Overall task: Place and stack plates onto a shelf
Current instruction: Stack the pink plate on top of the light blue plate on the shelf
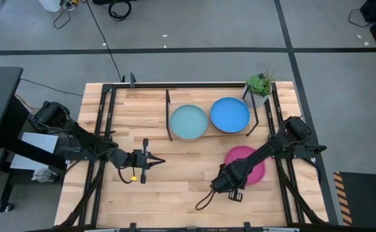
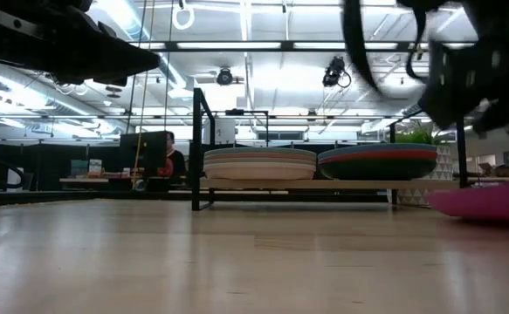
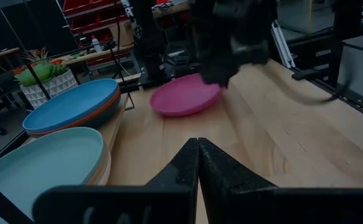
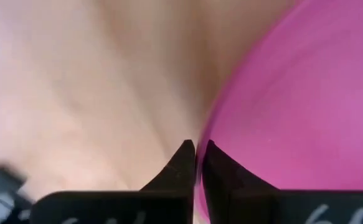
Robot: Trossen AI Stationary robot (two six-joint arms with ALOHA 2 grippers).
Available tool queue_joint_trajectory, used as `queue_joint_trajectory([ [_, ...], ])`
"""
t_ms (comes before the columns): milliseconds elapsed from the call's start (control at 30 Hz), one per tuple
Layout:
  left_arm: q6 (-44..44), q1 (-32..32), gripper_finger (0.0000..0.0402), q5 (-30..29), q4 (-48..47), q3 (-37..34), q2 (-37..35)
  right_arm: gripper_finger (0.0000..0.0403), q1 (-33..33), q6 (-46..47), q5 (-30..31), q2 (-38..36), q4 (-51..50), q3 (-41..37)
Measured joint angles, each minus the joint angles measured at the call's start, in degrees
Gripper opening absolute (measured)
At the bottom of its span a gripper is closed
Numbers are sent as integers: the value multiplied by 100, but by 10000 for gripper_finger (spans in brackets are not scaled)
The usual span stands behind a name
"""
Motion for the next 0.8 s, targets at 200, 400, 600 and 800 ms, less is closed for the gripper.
queue_joint_trajectory([
  [200,-4,0,16,0,2,0,1,17,212,-1358,823,2,-773,1100],
  [400,-7,0,16,0,0,0,1,18,270,-1825,1944,4,-1628,2313],
  [600,-35,0,16,2,-2,0,1,18,149,-2168,2889,4,-2275,3063],
  [800,-36,0,16,1,-4,0,2,18,-226,-2321,3499,1,-2941,3115],
])
